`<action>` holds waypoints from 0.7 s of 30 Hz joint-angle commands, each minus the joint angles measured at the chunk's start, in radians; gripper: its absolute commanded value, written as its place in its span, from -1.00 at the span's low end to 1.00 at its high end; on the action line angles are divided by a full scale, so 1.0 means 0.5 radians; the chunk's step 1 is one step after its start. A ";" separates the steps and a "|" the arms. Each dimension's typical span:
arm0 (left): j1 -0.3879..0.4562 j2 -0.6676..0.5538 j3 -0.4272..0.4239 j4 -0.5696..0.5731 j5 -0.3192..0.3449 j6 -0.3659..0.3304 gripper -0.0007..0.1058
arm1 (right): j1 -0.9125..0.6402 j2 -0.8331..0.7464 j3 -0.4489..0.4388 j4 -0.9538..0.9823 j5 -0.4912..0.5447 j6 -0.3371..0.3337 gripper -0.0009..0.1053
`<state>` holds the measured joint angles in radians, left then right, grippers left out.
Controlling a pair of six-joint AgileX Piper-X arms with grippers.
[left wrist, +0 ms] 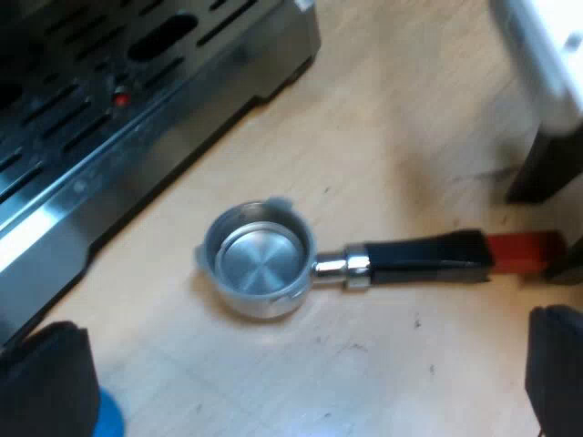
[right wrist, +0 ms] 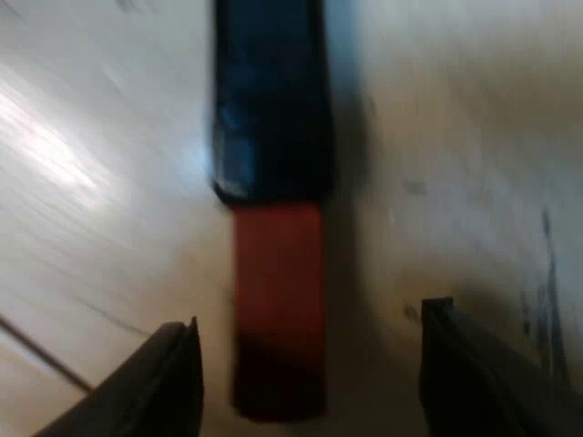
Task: Grind coffee beans and then tamp
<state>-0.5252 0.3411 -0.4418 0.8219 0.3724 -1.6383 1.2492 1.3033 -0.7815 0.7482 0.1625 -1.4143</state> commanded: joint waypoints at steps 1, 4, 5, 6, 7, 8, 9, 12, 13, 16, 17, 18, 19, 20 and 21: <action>-0.014 0.002 -0.141 0.106 -0.141 -0.004 0.84 | 0.005 -0.126 -0.084 0.047 0.012 -0.006 0.03; -0.014 -0.003 -0.234 0.176 -0.168 -0.004 0.84 | 0.021 -0.230 -0.121 0.030 0.124 -0.012 0.03; -0.014 -0.003 -0.281 0.202 -0.168 -0.004 0.84 | 0.029 -0.282 -0.135 0.025 0.182 -0.046 0.03; -0.014 -0.003 -0.281 0.202 -0.168 -0.004 0.84 | 0.029 -0.300 -0.139 0.024 0.187 -0.052 0.03; -0.014 -0.003 -0.304 0.210 -0.168 -0.004 0.84 | 0.042 -0.359 -0.150 0.024 0.193 -0.060 0.03; -0.014 -0.003 -0.399 0.251 -0.170 -0.004 0.84 | 0.056 -0.411 -0.154 0.017 0.209 -0.060 0.03; -0.014 -0.007 -0.419 0.267 -0.176 -0.004 0.84 | 0.064 -0.438 -0.154 0.008 0.207 -0.067 0.03; -0.014 -0.007 -0.491 0.348 -0.252 -0.004 0.84 | 0.130 -0.521 -0.154 -0.041 0.230 -0.134 0.03; -0.014 -0.007 -0.529 0.404 -0.292 -0.004 0.84 | 0.212 -0.587 -0.154 -0.144 0.305 -0.189 0.03; -0.014 -0.016 -0.574 0.489 -0.316 -0.004 0.84 | 0.332 -0.627 -0.154 -0.308 0.395 -0.292 0.04; -0.014 -0.023 -0.584 0.512 -0.317 -0.004 0.84 | 0.379 -0.628 -0.154 -0.391 0.437 -0.347 0.10; -0.014 -0.026 -0.586 0.521 -0.316 -0.011 0.84 | 0.386 -0.628 -0.154 -0.404 0.437 -0.347 0.10; -0.014 -0.038 -0.588 0.548 -0.316 -0.015 0.84 | 0.430 -0.622 -0.154 -0.505 0.494 -0.440 0.20; -0.014 -0.051 -0.587 0.575 -0.316 -0.034 0.84 | 0.456 -0.616 -0.154 -0.560 0.544 -0.465 0.23; -0.014 -0.061 -0.587 0.593 -0.316 -0.049 0.84 | 0.467 -0.614 -0.154 -0.575 0.560 -0.466 0.24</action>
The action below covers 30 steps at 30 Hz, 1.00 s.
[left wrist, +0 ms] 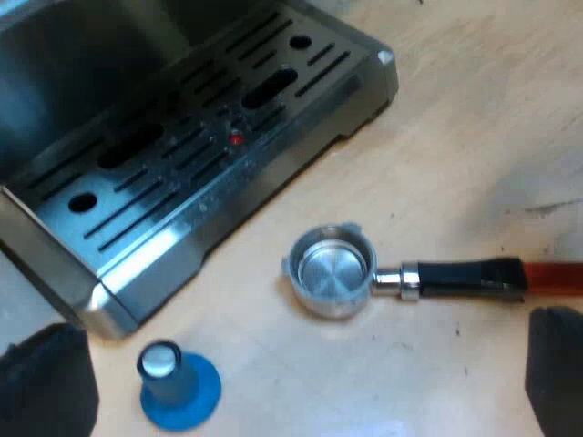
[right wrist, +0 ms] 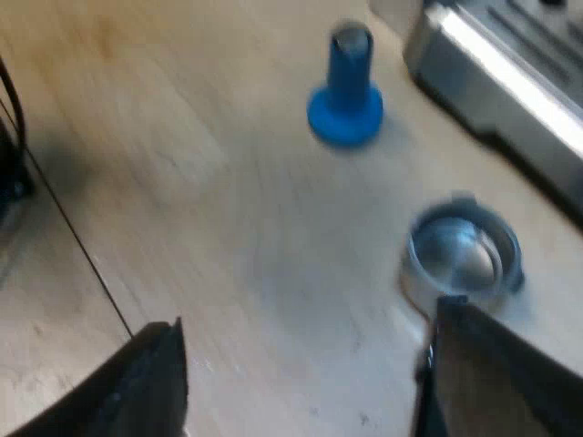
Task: Grind coffee beans and then tamp
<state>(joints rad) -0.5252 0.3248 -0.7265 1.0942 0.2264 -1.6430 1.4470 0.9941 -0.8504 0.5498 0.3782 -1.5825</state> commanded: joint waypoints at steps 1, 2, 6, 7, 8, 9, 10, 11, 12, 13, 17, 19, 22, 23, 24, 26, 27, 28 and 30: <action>-0.014 -0.054 -0.017 0.101 -0.024 -0.077 0.84 | 0.074 0.008 -0.016 -0.220 0.153 -0.135 0.24; -0.014 -0.072 -0.017 0.134 -0.029 -0.087 0.84 | 0.074 0.016 -0.016 -0.250 0.183 -0.134 0.24; -0.014 -0.115 -0.017 0.181 -0.099 -0.087 0.84 | 0.066 0.058 -0.016 -0.300 0.288 -0.134 0.24; -0.014 -0.114 -0.017 0.177 -0.149 -0.087 0.84 | 0.066 0.094 -0.005 -0.355 0.317 -0.134 0.24; -0.014 -0.114 -0.017 0.168 -0.165 -0.087 0.84 | 0.066 0.120 0.008 -0.408 0.326 -0.134 0.24; -0.014 -0.114 -0.008 0.154 -0.161 -0.087 0.84 | 0.066 0.146 0.026 -0.470 0.327 -0.134 0.24; -0.014 -0.114 -0.003 0.147 -0.160 -0.087 0.84 | 0.066 0.170 0.046 -0.524 0.327 -0.134 0.24; -0.014 -0.114 0.006 0.140 -0.160 -0.087 0.84 | 0.066 0.205 0.078 -0.606 0.327 -0.134 0.24; -0.014 -0.108 0.013 0.139 -0.160 -0.087 0.84 | 0.066 0.224 0.093 -0.649 0.327 -0.134 0.24; -0.014 -0.107 0.029 0.134 -0.160 -0.087 0.84 | 0.066 0.256 0.115 -0.724 0.327 -0.134 0.24; -0.014 -0.108 0.109 0.120 -0.160 -0.087 0.84 | 0.050 0.393 0.152 -0.927 0.327 -0.120 0.24; -0.014 -0.101 0.146 0.104 -0.164 -0.087 0.84 | 0.027 0.446 0.151 -0.961 0.327 -0.103 0.24; -0.014 -0.073 0.191 0.087 -0.210 -0.111 0.84 | -0.037 0.531 0.151 -1.001 0.313 -0.032 0.23; -0.014 -0.048 0.199 0.083 -0.230 -0.121 0.84 | -0.065 0.564 0.151 -1.025 0.310 0.017 0.23; -0.014 -0.037 0.201 0.078 -0.230 -0.124 0.84 | -0.074 0.580 0.151 -1.036 0.311 0.032 0.23; -0.014 0.048 0.201 0.050 -0.238 -0.172 0.84 | -0.117 0.636 0.151 -1.080 0.254 0.116 0.23; -0.014 0.075 0.201 0.037 -0.237 -0.178 0.84 | -0.120 0.645 0.151 -1.084 0.245 0.134 0.23; -0.014 0.131 0.201 0.008 -0.237 -0.178 0.84 | -0.119 0.668 0.151 -1.100 0.222 0.148 0.23; -0.014 0.211 0.201 -0.031 -0.249 -0.215 0.84 | -0.119 0.690 0.151 -1.100 0.191 0.152 0.23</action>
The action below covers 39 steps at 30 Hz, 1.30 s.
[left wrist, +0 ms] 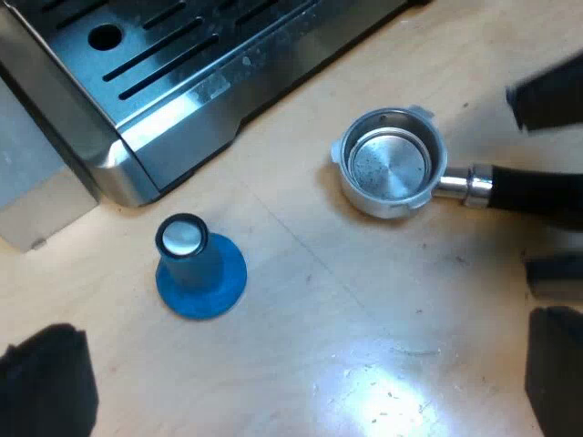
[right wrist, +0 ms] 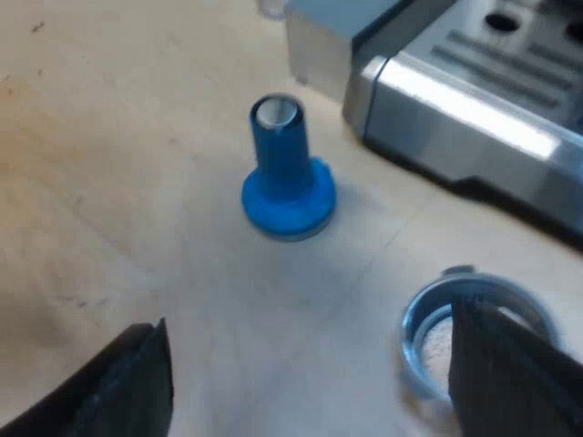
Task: Grind coffee beans and then tamp
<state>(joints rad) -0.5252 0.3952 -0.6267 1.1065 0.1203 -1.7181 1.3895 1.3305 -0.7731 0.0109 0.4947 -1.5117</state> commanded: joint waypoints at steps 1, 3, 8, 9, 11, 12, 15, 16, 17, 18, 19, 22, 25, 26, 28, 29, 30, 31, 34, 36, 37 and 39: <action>-0.014 0.118 0.002 -0.074 -0.038 -0.081 0.84 | 0.001 0.030 -0.003 -0.022 -0.081 0.010 0.22; -0.014 0.199 0.002 -0.094 -0.038 -0.091 0.84 | 0.001 0.034 -0.003 -0.022 -0.100 0.010 0.20; -0.014 0.368 0.002 -0.248 -0.224 -0.052 0.84 | 0.001 0.033 -0.003 -0.034 -0.104 0.010 0.18; -0.014 0.368 0.002 -0.248 -0.241 -0.051 0.84 | 0.001 0.033 -0.003 -0.034 -0.117 0.010 0.18; -0.014 0.385 0.002 -0.272 -0.255 -0.051 0.84 | 0.001 0.033 -0.003 -0.034 -0.147 0.010 0.18; -0.014 0.385 0.002 -0.272 -0.255 -0.051 0.84 | 0.001 0.033 -0.003 -0.034 -0.147 0.010 0.18; 0.192 0.623 0.002 -0.326 -0.213 -0.043 0.84 | 0.001 0.033 -0.003 -0.034 -0.147 0.010 0.18; 0.253 0.674 0.002 -0.337 -0.169 -0.007 0.84 | 0.001 0.033 -0.003 -0.034 -0.147 0.010 0.18; 0.294 0.714 0.002 -0.353 -0.149 -0.001 0.84 | 0.001 0.033 -0.003 -0.034 -0.147 0.010 0.18; 0.312 0.736 0.002 -0.362 -0.129 -0.001 0.84 | 0.001 0.033 -0.003 -0.022 -0.147 0.010 0.18; 0.319 0.770 0.002 -0.378 -0.101 -0.001 0.84 | 0.001 0.033 -0.003 -0.022 -0.147 0.010 0.18; 0.318 0.876 0.002 -0.416 -0.079 0.053 0.84 | 0.001 0.033 -0.003 -0.022 -0.124 0.010 0.18; 0.318 0.968 0.002 -0.424 -0.045 0.126 0.84 | 0.001 0.033 -0.003 -0.022 -0.115 0.010 0.18; 0.318 1.007 0.002 -0.431 -0.035 0.147 0.84 | 0.001 0.033 -0.003 -0.022 -0.115 0.010 0.18; 0.318 1.059 0.002 -0.446 -0.036 0.158 0.84 | 0.001 0.033 -0.003 -0.022 -0.115 0.010 0.18; 0.318 1.098 0.002 -0.460 -0.032 0.158 0.84 | 0.001 0.033 -0.003 -0.022 -0.115 0.010 0.18; 0.318 1.138 0.002 -0.478 -0.029 0.171 0.84 | 0.001 0.033 -0.003 -0.022 -0.115 0.010 0.18; 0.318 1.159 0.002 -0.491 -0.030 0.185 0.84 | 0.001 0.033 -0.003 -0.022 -0.115 0.010 0.18; 0.318 1.255 0.002 -0.545 0.053 0.210 0.84 | 0.001 0.033 -0.003 -0.022 -0.115 0.010 0.18; 0.318 1.315 0.002 -0.585 0.092 0.210 0.84 | 0.001 0.033 -0.003 -0.022 -0.115 0.010 0.18; 0.318 1.350 0.002 -0.605 0.087 0.210 0.84 | 0.001 0.033 -0.003 -0.022 -0.115 0.010 0.18; 0.318 1.407 0.002 -0.632 0.074 0.210 0.84 | 0.001 0.033 -0.003 -0.022 -0.115 0.010 0.18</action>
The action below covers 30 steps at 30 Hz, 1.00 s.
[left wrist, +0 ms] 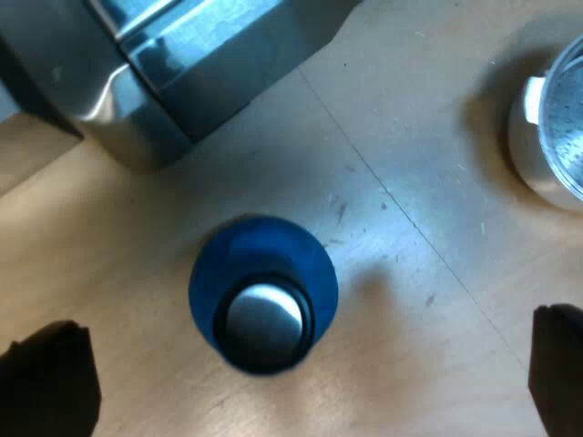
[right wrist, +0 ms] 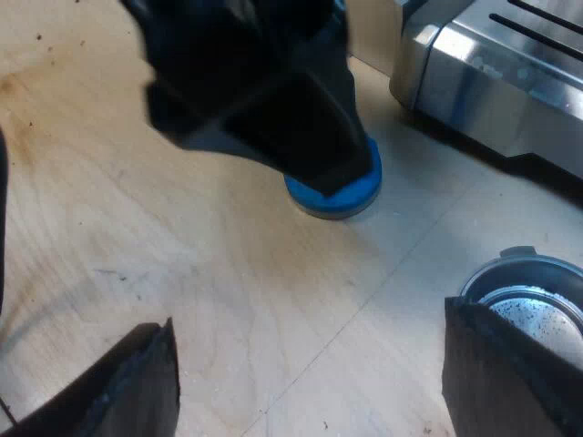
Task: Grind coffee beans and then tamp
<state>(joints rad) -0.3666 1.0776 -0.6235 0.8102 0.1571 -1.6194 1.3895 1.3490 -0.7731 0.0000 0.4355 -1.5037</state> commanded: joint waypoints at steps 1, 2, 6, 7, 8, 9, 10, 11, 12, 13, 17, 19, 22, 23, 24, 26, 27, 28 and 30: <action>0.001 0.079 -0.005 -0.057 0.001 0.012 0.84 | 0.001 -0.004 -0.003 0.000 0.003 -0.006 0.18; 0.001 0.108 -0.005 -0.072 0.001 0.012 0.84 | 0.001 -0.004 -0.003 0.000 0.003 -0.006 0.18; 0.001 0.203 -0.005 -0.123 -0.007 0.012 0.84 | 0.001 -0.004 -0.003 0.000 0.003 -0.006 0.18; 0.001 0.227 -0.005 -0.135 -0.008 0.012 0.84 | 0.001 -0.004 -0.003 0.000 0.003 -0.006 0.18; 0.001 0.254 -0.005 -0.147 -0.007 0.012 0.84 | 0.001 -0.004 -0.003 0.000 0.003 -0.006 0.18; 0.001 0.267 -0.005 -0.151 -0.007 0.012 0.84 | 0.001 -0.004 -0.003 0.000 0.003 -0.006 0.18; 0.001 0.291 -0.005 -0.163 -0.007 0.012 0.84 | 0.001 -0.004 -0.003 0.000 0.003 -0.006 0.18; 0.001 0.315 -0.005 -0.171 -0.007 0.012 0.84 | 0.001 -0.004 -0.003 0.000 0.003 -0.006 0.18; 0.001 0.323 -0.005 -0.176 -0.007 0.012 0.84 | 0.001 -0.004 -0.003 0.000 0.003 -0.006 0.18; 0.001 0.348 -0.005 -0.187 -0.007 0.012 0.84 | 0.001 -0.004 -0.003 0.000 0.003 -0.006 0.18; 0.001 0.426 -0.005 -0.223 -0.007 0.012 0.84 | 0.001 -0.004 -0.003 0.000 0.003 -0.006 0.18; 0.001 0.452 -0.005 -0.223 -0.007 0.012 0.84 | 0.001 -0.004 -0.003 0.000 0.003 -0.006 0.18; 0.001 0.488 -0.005 -0.223 -0.007 0.012 0.84 | 0.001 -0.004 -0.003 0.000 0.003 -0.006 0.18; 0.001 0.493 -0.005 -0.219 -0.007 0.012 0.83 | 0.001 -0.004 -0.003 0.000 0.003 -0.006 0.18; 0.001 0.494 -0.005 -0.218 -0.007 0.012 0.83 | 0.001 -0.004 -0.003 0.000 0.003 -0.006 0.18; 0.001 0.493 -0.005 -0.214 -0.007 0.005 0.74 | 0.001 -0.004 -0.003 0.000 0.003 -0.006 0.18; 0.001 0.493 -0.005 -0.214 -0.007 0.005 0.69 | 0.001 -0.004 -0.003 0.000 0.003 -0.006 0.18; 0.001 0.493 -0.005 -0.208 -0.007 0.006 0.59 | 0.001 -0.004 -0.003 0.000 0.003 -0.006 0.18; 0.001 0.493 -0.005 -0.208 -0.007 0.006 0.42 | 0.001 -0.004 -0.003 0.000 0.003 -0.006 0.18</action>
<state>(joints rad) -0.3666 1.3260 -0.6235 0.7029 0.1556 -1.6187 1.3895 1.3490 -0.7731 0.0000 0.4355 -1.5037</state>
